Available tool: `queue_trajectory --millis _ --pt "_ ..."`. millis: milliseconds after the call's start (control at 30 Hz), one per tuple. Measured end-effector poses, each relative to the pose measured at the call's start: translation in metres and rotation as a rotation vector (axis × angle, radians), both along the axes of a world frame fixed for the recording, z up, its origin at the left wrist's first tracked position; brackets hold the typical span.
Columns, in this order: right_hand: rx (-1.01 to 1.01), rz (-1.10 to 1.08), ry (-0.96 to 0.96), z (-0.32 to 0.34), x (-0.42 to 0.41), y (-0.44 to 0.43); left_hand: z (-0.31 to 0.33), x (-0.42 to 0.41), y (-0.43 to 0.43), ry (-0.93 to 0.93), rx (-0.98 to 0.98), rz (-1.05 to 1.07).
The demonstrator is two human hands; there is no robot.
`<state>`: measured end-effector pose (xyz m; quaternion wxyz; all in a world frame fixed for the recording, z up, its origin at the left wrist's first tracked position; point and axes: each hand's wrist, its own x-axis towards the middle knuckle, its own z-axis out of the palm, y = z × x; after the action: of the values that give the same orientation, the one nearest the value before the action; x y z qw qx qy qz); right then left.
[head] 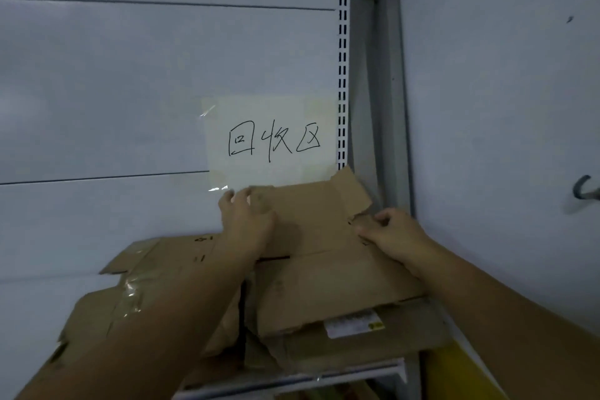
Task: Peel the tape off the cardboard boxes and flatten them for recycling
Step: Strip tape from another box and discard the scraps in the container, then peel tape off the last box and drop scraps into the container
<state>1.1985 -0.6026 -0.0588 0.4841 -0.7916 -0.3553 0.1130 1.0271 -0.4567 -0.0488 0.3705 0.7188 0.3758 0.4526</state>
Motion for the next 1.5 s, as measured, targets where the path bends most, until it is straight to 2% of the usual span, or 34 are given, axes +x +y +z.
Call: queue_trajectory --millis 33,100,133,200,233,300,367,433,500,567,800,900,967,1033,1100,1167,1200,1233,1267,1333,1367,1500 --pt "-0.042 0.008 0.014 -0.009 0.004 0.006 -0.002 0.0 -0.009 0.15 0.157 0.046" --pt "-0.17 0.038 -0.035 -0.028 0.005 0.016 -0.018 0.0 -0.025 0.498 0.37 -0.016" --pt "-0.248 0.043 -0.106 -0.037 0.005 0.021 -0.029 0.0 -0.031 0.647 0.384 -0.096" --pt "-0.34 0.032 -0.321 -0.054 0.007 0.029 -0.054 -0.001 -0.038 0.928 0.255 -0.275" --pt "-0.355 0.034 -0.437 -0.06 0.008 0.031 -0.066 -0.003 -0.038 1.068 0.211 -0.344" --pt "-0.276 0.117 -0.663 -0.068 0.007 0.034 -0.084 -0.008 -0.036 1.26 0.262 -0.418" --pt "-0.279 0.293 -0.786 -0.077 0.008 0.04 -0.084 -0.012 -0.039 1.298 0.337 -0.445" --pt "-0.471 0.423 -0.701 -0.089 0.008 0.042 -0.084 -0.009 -0.047 1.326 0.36 -0.395" --pt "-0.601 0.457 -0.634 -0.098 0.009 0.043 -0.084 -0.005 -0.051 1.286 0.327 -0.336" --pt "-0.639 0.474 -0.646 -0.1 0.012 0.044 -0.086 -0.004 -0.055 1.283 0.261 -0.345" --pt "-0.642 0.454 -0.638 -0.099 0.015 0.041 -0.094 -0.001 -0.054 1.233 0.201 -0.323" --pt "-0.675 0.358 -0.824 -0.098 0.002 0.042 -0.088 0.004 -0.062 1.354 0.204 -0.316" --pt "-0.663 0.315 -0.881 -0.089 -0.008 0.04 -0.074 0.01 -0.069 1.278 0.173 -0.334" --pt "-0.637 0.307 -0.624 -0.079 -0.015 0.036 -0.048 -0.001 -0.077 1.123 0.255 -0.335" --pt "-0.606 0.28 -0.474 -0.077 -0.017 0.039 -0.014 -0.036 -0.075 1.012 0.426 -0.292" --pt "-0.597 0.008 -0.51 -0.068 -0.025 0.061 0.012 -0.093 -0.059 1.009 0.491 -0.216" --pt "-0.624 -0.147 -0.464 -0.056 -0.039 0.069 0.019 -0.126 -0.044 1.045 0.503 -0.156" --pt "-0.582 -0.261 -0.54 -0.043 -0.059 0.079 0.025 -0.161 -0.028 1.082 0.512 -0.094" --pt "-0.484 -0.244 -0.677 -0.032 -0.087 0.091 0.03 -0.196 -0.01 1.117 0.515 -0.026" --pt "-0.257 0.195 -0.754 -0.003 -0.154 0.115 0.039 -0.265 0.023 1.187 0.481 0.105" --pt "-0.215 0.32 -0.788 0.012 -0.195 0.119 0.042 -0.299 0.036 1.204 0.443 0.16" --pt "-0.282 0.614 -1.01 0.021 -0.34 0.151 0.052 -0.418 0.061 1.163 0.306 0.332"
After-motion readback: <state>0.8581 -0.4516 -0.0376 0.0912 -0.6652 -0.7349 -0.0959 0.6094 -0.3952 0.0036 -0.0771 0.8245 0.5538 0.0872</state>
